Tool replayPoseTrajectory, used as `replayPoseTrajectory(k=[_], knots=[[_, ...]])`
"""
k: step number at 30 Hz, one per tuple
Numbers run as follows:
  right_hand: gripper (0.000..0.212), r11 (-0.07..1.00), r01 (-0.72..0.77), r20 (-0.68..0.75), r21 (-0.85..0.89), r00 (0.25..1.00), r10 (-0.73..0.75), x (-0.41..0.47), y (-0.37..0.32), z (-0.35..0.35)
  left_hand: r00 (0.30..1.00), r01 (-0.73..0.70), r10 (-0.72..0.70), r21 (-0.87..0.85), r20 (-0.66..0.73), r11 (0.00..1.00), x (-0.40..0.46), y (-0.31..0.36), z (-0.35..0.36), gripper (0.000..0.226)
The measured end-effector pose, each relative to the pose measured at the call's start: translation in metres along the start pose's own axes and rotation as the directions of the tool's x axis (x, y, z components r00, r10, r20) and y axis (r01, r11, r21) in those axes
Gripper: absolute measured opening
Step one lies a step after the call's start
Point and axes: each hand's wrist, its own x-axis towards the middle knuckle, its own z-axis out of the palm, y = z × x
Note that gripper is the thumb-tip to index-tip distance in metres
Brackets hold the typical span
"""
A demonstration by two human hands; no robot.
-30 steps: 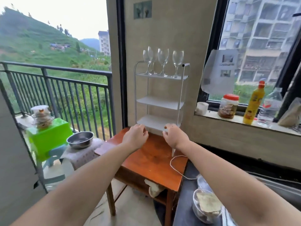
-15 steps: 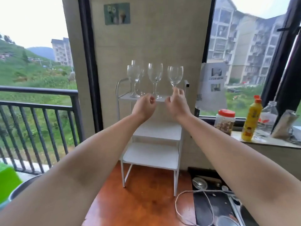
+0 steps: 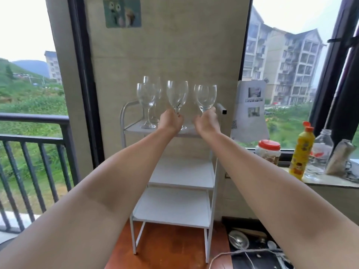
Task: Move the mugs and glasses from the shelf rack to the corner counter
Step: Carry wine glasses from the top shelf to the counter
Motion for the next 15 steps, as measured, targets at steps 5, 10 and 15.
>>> replayPoseTrajectory(k=[5, 10, 15], knots=[[0.035, 0.999, -0.011, -0.018, -0.041, 1.000, 0.010, 0.007, 0.001, -0.003, 0.999, 0.004, -0.005, -0.044, -0.041, 0.999, 0.010, -0.004, 0.000, 0.025], [0.033, 0.998, 0.067, -0.039, 0.004, 0.997, -0.067, -0.001, -0.004, -0.007, 0.994, -0.069, 0.060, -0.103, -0.091, 0.992, -0.001, -0.002, -0.007, 0.020], [0.028, 0.980, 0.175, -0.125, 0.095, 0.979, -0.163, -0.021, -0.023, -0.022, 0.979, -0.128, 0.098, -0.164, -0.177, 0.978, -0.021, 0.012, -0.036, 0.023]])
